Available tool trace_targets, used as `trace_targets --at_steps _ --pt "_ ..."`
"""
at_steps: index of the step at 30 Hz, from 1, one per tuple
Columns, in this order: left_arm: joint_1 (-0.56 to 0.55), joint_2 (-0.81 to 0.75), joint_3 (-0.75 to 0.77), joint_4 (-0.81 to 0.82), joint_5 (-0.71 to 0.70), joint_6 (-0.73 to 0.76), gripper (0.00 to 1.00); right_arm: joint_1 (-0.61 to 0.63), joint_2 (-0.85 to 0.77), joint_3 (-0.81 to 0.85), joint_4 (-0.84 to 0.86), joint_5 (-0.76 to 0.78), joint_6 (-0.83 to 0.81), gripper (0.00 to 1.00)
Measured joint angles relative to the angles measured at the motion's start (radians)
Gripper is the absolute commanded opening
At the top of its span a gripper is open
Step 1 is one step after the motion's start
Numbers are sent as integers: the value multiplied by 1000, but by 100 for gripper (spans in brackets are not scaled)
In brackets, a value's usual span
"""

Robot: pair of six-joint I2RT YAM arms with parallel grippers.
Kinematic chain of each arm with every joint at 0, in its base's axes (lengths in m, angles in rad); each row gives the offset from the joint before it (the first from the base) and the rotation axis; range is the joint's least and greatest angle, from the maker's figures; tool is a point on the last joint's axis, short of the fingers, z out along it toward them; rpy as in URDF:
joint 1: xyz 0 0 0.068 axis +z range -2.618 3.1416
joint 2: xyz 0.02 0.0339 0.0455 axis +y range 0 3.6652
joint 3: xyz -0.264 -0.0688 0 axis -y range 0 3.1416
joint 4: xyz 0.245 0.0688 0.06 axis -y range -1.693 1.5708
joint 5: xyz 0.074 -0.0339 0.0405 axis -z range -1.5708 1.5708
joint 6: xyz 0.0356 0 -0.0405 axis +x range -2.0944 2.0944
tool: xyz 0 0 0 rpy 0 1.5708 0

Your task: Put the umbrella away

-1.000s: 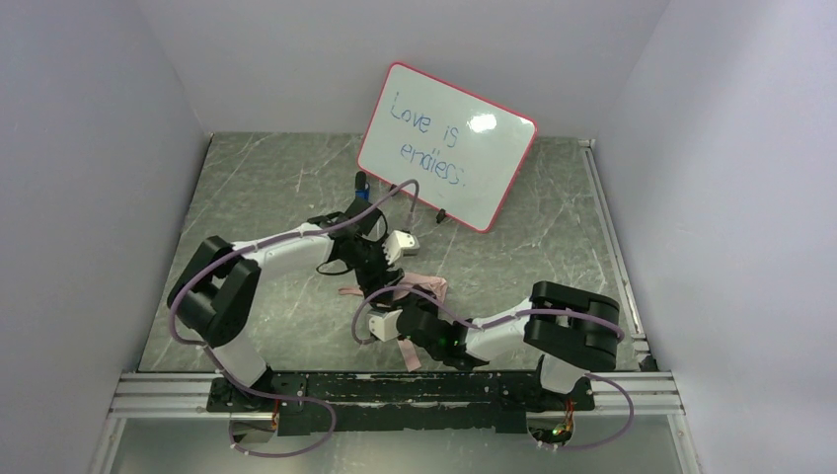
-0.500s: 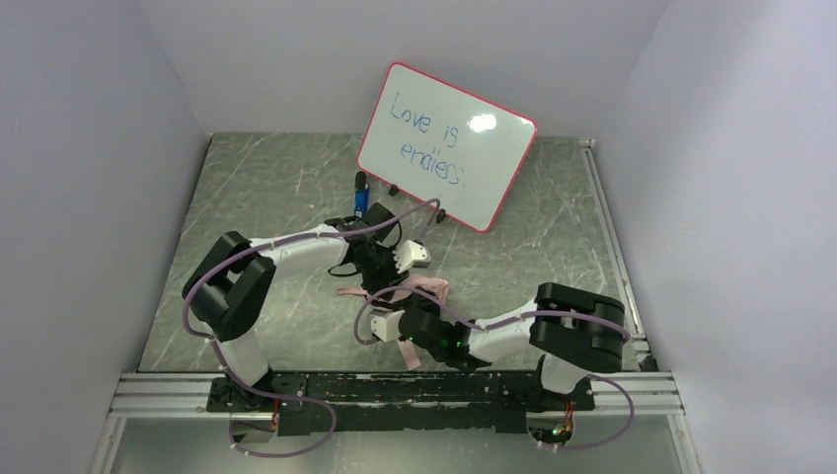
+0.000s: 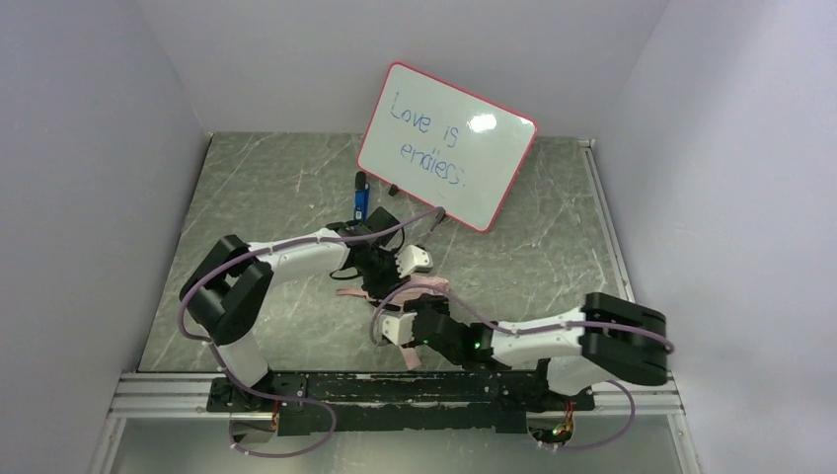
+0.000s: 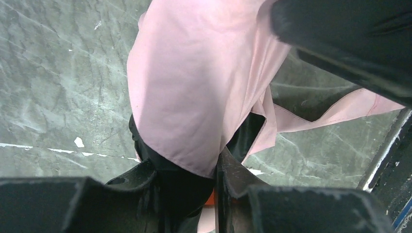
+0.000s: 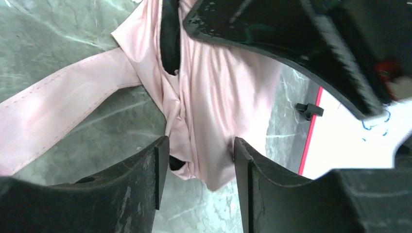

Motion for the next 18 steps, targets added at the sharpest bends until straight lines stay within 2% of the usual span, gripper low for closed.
trace_targets --at_steps 5,10,18 --pt "-2 -11 -13 16 -19 -8 5 5 -219 -6 -116 -30 141 55" --pt "-7 -20 -24 30 -35 -18 5 10 -431 -6 -181 -43 385 57" --pt "-14 -28 -33 42 -57 -33 5 10 -658 7 -296 -45 795 58"
